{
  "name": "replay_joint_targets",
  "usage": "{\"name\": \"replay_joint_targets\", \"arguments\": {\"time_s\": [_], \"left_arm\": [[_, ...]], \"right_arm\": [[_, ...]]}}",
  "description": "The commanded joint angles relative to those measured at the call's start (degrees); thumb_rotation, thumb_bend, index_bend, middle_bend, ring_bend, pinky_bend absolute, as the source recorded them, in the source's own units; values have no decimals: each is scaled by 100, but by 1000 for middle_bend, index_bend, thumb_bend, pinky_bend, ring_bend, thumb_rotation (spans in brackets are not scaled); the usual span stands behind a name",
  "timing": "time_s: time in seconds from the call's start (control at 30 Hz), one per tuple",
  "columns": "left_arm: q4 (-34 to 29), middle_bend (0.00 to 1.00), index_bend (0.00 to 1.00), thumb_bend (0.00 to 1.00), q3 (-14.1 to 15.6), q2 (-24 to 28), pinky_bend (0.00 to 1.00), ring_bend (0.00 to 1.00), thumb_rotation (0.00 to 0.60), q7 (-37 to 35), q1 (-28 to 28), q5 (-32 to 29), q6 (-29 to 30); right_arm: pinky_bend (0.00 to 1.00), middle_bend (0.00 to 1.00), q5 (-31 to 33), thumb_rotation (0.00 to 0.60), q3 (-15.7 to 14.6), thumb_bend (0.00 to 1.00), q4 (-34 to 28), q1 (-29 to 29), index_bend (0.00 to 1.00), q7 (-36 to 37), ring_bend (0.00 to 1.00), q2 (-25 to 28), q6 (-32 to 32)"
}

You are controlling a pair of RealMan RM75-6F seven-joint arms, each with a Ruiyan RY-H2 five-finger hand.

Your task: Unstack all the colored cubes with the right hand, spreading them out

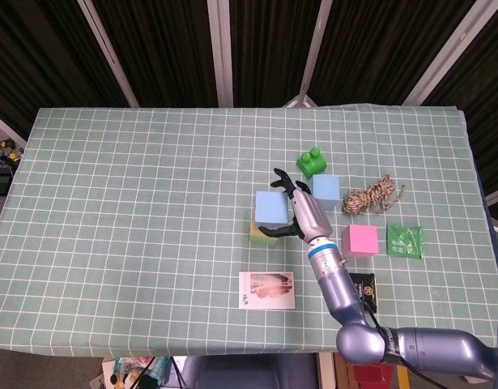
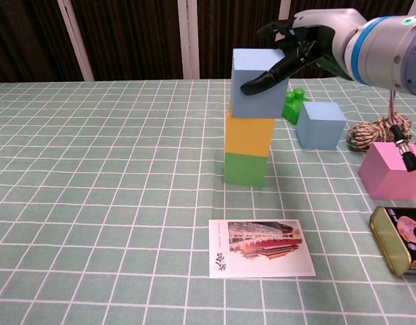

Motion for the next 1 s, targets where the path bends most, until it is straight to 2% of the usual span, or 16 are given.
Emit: {"name": "replay_joint_targets", "arguments": {"time_s": [0.03,0.1,0.33,0.63,0.83,1.0], "left_arm": [[6,0,198,169,-1,6,48,0,600,-12,-2,4,-3],[7,0,198,169,-1,9,48,0,600,-16,-1,2,-5],[2,0,199,169,0,12,48,0,600,-15,6,-8,6],[-14,0,199,169,15,-14,48,0,600,46,3,6,24],[-32,0,199,169,71,-57,48,0,600,142,-14,103,21],[-36,0,199,169,89,-78,48,0,600,187,-14,112,24]], "right_arm": [[125,406,-125,600,-14,151,92,14,91,-32,505,-145,198],[164,438,-185,600,1,151,114,-13,110,15,543,-201,280],[170,442,-564,600,46,152,48,-231,129,195,546,-41,459],[169,442,-1145,600,79,152,-258,-1033,130,779,546,963,603],[169,442,-1648,600,-203,152,-342,-1728,130,1435,546,1758,310],[169,442,-2234,600,-548,152,-167,-2178,130,1962,546,2065,157]]}}
